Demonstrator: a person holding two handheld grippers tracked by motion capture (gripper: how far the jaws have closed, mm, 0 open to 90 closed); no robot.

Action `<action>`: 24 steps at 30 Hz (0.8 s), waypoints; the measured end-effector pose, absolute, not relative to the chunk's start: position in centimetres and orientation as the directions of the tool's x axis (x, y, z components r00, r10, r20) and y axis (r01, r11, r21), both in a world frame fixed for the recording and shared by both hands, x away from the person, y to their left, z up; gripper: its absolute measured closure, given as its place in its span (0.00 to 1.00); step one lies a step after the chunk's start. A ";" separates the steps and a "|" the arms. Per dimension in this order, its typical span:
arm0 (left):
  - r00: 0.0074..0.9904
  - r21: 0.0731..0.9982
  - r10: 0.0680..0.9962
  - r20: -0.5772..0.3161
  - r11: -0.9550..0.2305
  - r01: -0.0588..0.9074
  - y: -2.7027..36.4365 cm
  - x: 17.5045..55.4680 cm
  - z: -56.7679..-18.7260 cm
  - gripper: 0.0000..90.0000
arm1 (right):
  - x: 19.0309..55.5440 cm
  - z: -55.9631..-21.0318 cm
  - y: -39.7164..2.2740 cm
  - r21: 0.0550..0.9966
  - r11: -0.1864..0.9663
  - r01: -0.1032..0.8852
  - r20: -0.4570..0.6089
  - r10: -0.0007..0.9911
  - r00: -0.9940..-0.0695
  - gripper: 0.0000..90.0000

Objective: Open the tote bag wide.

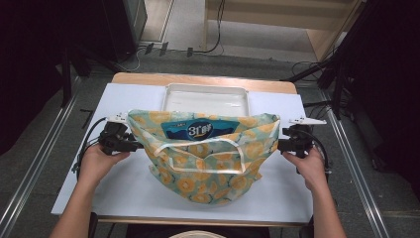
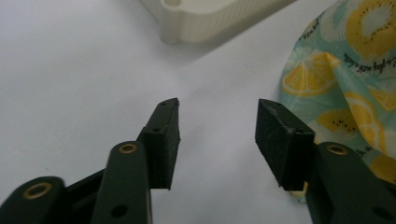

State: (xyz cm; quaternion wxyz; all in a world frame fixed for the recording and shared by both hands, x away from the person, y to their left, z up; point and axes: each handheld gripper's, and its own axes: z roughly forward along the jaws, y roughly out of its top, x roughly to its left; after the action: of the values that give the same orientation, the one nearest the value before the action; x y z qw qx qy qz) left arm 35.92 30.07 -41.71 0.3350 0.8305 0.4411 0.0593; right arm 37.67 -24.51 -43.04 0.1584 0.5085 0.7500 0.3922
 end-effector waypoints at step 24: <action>0.660 0.669 0.686 -0.307 -0.337 0.662 30.4 35.4 -40.8 0.52 | 37.3 -42.4 -24.3 0.791 0.207 0.575 0.243 0.757 -0.607 0.42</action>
State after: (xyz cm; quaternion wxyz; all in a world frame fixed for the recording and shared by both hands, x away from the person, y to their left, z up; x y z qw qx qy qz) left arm 35.44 30.43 -40.76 0.4018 0.8176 0.4122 0.0150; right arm 37.31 -24.29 -42.35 0.0991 0.4323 0.7705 0.4578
